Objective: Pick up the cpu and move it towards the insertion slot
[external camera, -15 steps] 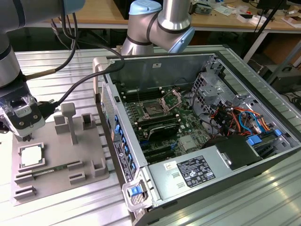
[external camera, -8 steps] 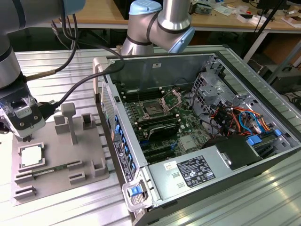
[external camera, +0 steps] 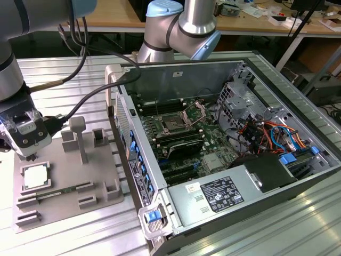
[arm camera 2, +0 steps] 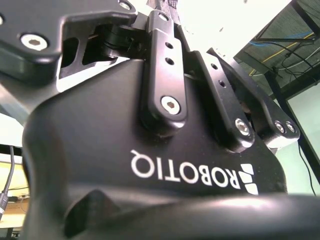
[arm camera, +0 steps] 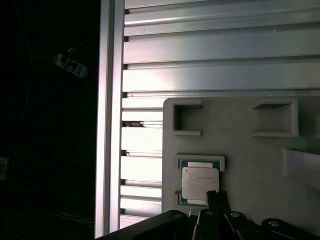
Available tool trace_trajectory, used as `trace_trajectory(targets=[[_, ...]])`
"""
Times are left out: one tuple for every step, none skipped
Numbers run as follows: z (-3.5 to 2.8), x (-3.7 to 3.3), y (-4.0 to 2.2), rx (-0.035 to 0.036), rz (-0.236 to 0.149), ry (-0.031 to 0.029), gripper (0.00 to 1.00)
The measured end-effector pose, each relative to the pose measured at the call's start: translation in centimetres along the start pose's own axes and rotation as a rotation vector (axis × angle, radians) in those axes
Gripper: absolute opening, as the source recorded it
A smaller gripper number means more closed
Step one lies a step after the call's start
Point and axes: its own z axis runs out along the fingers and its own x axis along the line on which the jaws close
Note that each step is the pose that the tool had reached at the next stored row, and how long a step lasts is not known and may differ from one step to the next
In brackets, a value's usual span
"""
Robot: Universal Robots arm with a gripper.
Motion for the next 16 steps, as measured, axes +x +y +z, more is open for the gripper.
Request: trace_trajectory(targets=[[0.02, 0.00, 0.00, 0.0000, 0.000, 0.0000, 0.11], [0.03, 0.00, 0.00, 0.0000, 0.000, 0.0000, 0.11], [0.04, 0.00, 0.00, 0.0000, 0.000, 0.0000, 0.11], [0.07, 0.00, 0.00, 0.0000, 0.000, 0.0000, 0.11], [0.09, 0.00, 0.00, 0.0000, 0.000, 0.0000, 0.11], [0.14, 0.00, 0.00, 0.0000, 0.000, 0.0000, 0.11], [0.18, 0.00, -0.01, 0.0000, 0.000, 0.0000, 0.11], [0.20, 0.00, -0.01, 0.0000, 0.000, 0.0000, 0.11], [0.21, 0.00, -0.01, 0.0000, 0.000, 0.0000, 0.11], [0.24, 0.00, -0.01, -0.0001, 0.000, -0.0001, 0.11], [0.26, 0.00, -0.01, -0.0001, 0.000, -0.0002, 0.11], [0.28, 0.00, -0.01, -0.0001, 0.000, -0.0001, 0.11], [0.31, 0.00, -0.01, 0.0000, 0.000, 0.0000, 0.11], [0.34, 0.00, -0.01, 0.0000, 0.000, 0.0000, 0.11], [0.38, 0.01, -0.02, -0.0001, 0.000, 0.0000, 0.11], [0.41, 0.02, -0.02, 0.0000, 0.000, -0.0001, 0.11]])
